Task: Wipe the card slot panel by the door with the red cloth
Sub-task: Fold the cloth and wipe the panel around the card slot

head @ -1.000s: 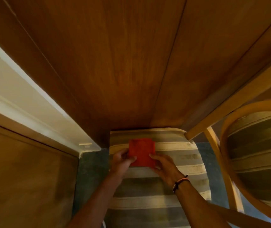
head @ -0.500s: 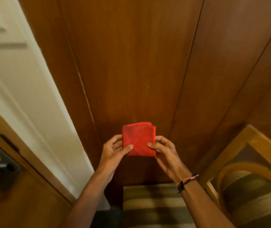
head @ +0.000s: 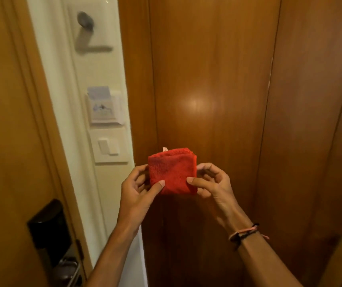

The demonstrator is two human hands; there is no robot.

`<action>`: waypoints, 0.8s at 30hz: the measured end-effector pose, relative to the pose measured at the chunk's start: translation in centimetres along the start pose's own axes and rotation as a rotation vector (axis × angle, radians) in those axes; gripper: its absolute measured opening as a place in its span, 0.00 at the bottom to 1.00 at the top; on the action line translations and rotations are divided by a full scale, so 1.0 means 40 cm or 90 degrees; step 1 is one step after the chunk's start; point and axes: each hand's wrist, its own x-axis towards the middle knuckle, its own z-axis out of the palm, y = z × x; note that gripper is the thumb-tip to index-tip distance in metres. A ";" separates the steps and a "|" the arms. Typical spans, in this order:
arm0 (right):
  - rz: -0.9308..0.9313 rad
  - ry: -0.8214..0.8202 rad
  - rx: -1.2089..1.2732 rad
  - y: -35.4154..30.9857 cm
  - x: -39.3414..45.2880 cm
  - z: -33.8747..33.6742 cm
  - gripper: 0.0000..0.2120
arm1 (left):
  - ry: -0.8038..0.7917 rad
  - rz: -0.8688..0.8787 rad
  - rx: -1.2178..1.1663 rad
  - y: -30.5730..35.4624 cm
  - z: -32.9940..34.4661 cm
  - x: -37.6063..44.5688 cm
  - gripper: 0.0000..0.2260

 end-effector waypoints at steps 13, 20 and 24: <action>-0.167 0.028 -0.029 -0.032 0.129 0.331 0.16 | 0.322 0.222 0.197 0.119 -0.179 0.126 0.20; -0.262 0.083 -0.066 -0.060 0.222 0.456 0.12 | 0.449 0.348 0.381 0.156 -0.206 0.242 0.16; -0.277 0.146 -0.170 -0.033 0.261 0.480 0.10 | 0.452 0.369 0.597 0.139 -0.190 0.300 0.13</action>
